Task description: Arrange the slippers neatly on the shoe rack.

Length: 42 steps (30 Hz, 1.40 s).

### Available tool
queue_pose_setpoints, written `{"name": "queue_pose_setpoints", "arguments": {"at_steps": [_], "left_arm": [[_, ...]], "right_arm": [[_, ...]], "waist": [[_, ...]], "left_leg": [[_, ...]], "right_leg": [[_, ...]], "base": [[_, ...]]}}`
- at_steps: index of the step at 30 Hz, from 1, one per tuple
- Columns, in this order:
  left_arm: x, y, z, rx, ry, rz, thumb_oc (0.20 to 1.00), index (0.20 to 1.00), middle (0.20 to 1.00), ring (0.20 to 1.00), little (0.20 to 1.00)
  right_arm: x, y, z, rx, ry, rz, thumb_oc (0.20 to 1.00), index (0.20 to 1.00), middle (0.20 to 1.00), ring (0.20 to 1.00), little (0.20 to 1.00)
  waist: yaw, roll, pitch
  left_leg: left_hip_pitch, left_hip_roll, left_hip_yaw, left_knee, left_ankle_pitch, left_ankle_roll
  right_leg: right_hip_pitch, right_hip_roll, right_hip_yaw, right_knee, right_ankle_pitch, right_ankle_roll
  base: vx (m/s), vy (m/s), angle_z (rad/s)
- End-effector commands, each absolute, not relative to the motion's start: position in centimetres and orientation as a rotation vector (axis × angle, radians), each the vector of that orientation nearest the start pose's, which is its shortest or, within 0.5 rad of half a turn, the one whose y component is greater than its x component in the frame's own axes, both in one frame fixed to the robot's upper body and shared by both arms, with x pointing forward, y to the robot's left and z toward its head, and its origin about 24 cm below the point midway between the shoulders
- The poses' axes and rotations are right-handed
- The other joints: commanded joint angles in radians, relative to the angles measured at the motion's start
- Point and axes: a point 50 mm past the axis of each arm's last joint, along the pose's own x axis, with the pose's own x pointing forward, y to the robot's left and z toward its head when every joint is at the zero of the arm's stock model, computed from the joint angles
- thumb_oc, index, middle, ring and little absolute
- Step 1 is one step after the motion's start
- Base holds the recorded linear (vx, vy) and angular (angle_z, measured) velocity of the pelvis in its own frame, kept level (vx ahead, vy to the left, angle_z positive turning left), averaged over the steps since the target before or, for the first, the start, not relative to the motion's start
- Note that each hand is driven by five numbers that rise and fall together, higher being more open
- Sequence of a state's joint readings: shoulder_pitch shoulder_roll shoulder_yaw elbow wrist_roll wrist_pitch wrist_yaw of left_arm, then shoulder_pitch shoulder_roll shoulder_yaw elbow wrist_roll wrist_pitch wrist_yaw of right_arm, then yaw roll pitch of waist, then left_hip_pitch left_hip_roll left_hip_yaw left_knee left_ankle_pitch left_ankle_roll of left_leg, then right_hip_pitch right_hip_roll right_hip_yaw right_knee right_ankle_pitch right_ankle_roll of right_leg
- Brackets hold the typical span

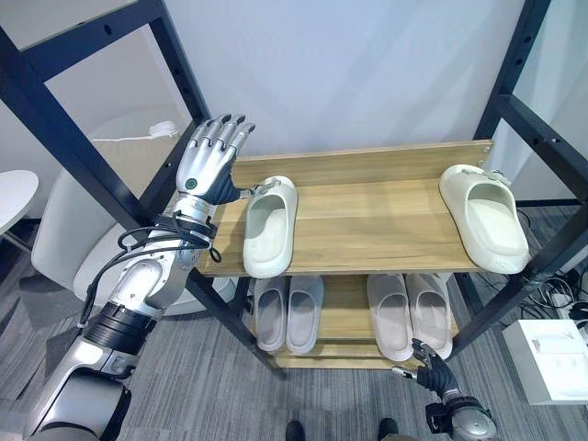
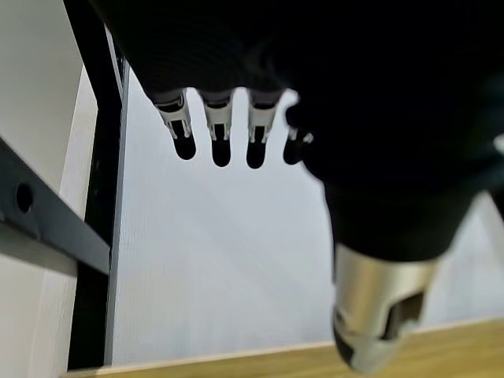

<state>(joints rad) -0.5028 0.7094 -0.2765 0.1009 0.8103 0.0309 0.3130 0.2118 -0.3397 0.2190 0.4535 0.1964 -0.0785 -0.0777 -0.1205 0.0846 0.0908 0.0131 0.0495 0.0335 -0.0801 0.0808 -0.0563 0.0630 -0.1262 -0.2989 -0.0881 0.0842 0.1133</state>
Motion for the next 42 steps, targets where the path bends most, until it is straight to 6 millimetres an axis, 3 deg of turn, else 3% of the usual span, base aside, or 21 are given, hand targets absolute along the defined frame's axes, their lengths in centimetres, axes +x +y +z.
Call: {"name": "queue_pose_setpoints", "arguments": {"at_steps": [1,13,20,21,22,31,42], "left_arm": [[33.0,21.8,21.0,1.584,-0.621,0.336,1.000,1.000,1.000,1.000,1.000],[34.9,21.0,18.4,1.553,-0.502,0.281,1.000,1.000,1.000,1.000,1.000],[35.8,21.6,18.2,1.590,-0.446,0.320,1.000,1.000,1.000,1.000,1.000],[35.9,21.6,18.2,1.592,-0.439,0.328,0.743,0.743,0.743,0.743,0.743],[36.2,21.6,18.3,1.596,-0.429,0.328,0.200,0.200,0.200,0.200,0.200],[37.1,21.1,20.2,1.640,-0.450,0.303,0.200,0.200,0.200,0.200,0.200],[37.7,14.9,20.8,1.590,-0.622,0.160,0.200,0.200,0.200,0.200,0.200]], "right_arm": [[17.9,-20.5,-6.6,-0.167,0.476,0.004,1.000,1.000,1.000,1.000,1.000],[17.7,-20.4,-6.7,-0.171,0.479,-0.001,1.000,1.000,1.000,1.000,1.000],[17.4,-20.8,-6.6,-0.187,0.478,-0.006,1.000,1.000,1.000,1.000,1.000],[17.3,-20.9,-6.6,-0.187,0.479,-0.011,1.000,1.000,1.000,1.000,1.000],[17.3,-20.9,-6.6,-0.187,0.478,-0.013,1.000,1.000,1.000,1.000,1.000],[17.4,-21.1,-6.5,-0.196,0.480,-0.012,1.000,1.000,1.000,1.000,1.000],[18.0,-21.0,-6.0,-0.177,0.451,-0.019,1.000,1.000,1.000,1.000,1.000]], "waist": [[-0.009,-0.047,0.035],[-0.037,-0.045,0.041],[-0.052,-0.044,0.042],[-0.054,-0.044,0.042],[-0.059,-0.043,0.042],[-0.068,-0.039,0.045],[-0.102,-0.023,0.046]], "left_leg": [[0.030,-0.049,-0.004,-0.007,-0.071,-0.012],[0.021,-0.051,0.017,-0.007,-0.078,-0.002],[0.018,-0.049,0.031,-0.007,-0.081,0.001],[0.017,-0.048,0.032,-0.007,-0.081,0.001],[0.017,-0.048,0.036,-0.007,-0.080,0.000],[0.011,-0.046,0.046,-0.007,-0.078,-0.001],[0.019,-0.041,0.068,-0.007,-0.076,-0.004]], "right_leg": [[0.045,0.022,-0.001,0.012,-0.114,0.013],[0.022,0.018,0.023,0.014,-0.105,0.019],[0.013,0.019,0.040,0.011,-0.101,0.022],[0.012,0.019,0.041,0.010,-0.100,0.022],[0.009,0.019,0.045,0.010,-0.098,0.023],[-0.003,0.019,0.056,0.009,-0.092,0.026],[-0.003,0.021,0.078,0.007,-0.090,0.024]], "base": [[0.00,0.000,0.00],[0.00,0.011,-0.07],[0.00,0.001,-0.03],[0.00,0.002,-0.05],[0.00,0.002,-0.04],[-0.01,-0.005,-0.08],[0.00,-0.002,-0.01]]}}
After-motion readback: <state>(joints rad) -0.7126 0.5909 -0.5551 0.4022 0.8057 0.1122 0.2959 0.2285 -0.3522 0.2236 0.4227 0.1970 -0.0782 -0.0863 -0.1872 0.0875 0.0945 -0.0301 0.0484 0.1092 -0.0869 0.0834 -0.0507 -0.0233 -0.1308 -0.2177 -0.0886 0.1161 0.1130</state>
